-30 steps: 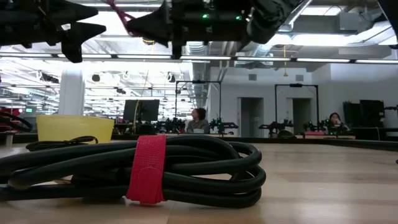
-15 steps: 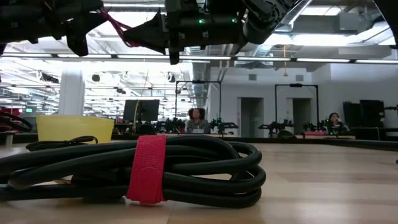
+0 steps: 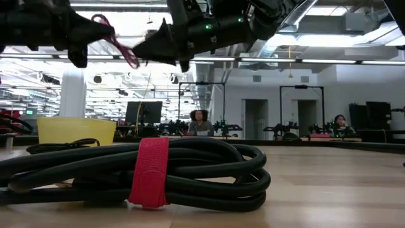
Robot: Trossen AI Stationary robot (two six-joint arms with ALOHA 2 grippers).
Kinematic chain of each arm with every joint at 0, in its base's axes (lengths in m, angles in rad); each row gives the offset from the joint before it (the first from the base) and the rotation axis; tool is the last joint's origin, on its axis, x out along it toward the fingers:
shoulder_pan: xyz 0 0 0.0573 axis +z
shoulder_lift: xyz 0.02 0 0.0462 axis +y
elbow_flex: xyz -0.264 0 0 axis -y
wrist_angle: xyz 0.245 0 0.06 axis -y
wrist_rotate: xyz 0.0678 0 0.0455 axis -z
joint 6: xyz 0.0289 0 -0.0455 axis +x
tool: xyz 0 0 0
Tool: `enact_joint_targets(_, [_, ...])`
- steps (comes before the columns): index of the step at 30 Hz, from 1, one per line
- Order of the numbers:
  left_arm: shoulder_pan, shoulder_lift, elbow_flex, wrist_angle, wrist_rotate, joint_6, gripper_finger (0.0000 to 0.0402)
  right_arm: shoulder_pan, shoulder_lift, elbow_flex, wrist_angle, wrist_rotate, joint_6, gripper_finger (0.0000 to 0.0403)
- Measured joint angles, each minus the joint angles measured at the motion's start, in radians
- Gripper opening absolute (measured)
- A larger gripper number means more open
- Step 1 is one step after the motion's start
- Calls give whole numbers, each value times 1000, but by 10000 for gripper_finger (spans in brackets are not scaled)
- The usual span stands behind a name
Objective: Pick and place USB-C Cables
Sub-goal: Put the pink USB cable into the yellow bin
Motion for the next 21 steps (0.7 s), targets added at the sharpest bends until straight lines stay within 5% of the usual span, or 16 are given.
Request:
enact_joint_targets(6, [1,14,138,-369,-246,-120,2,3,-130,0,-298,257,-13,176])
enact_joint_targets(11, [46,46,288,-657,-423,-244,1,28,-229,-30,-431,362,-13,200])
enact_joint_targets(21, [301,232,587,-1140,-384,-504,0,47,-365,-238,-318,368,28,188])
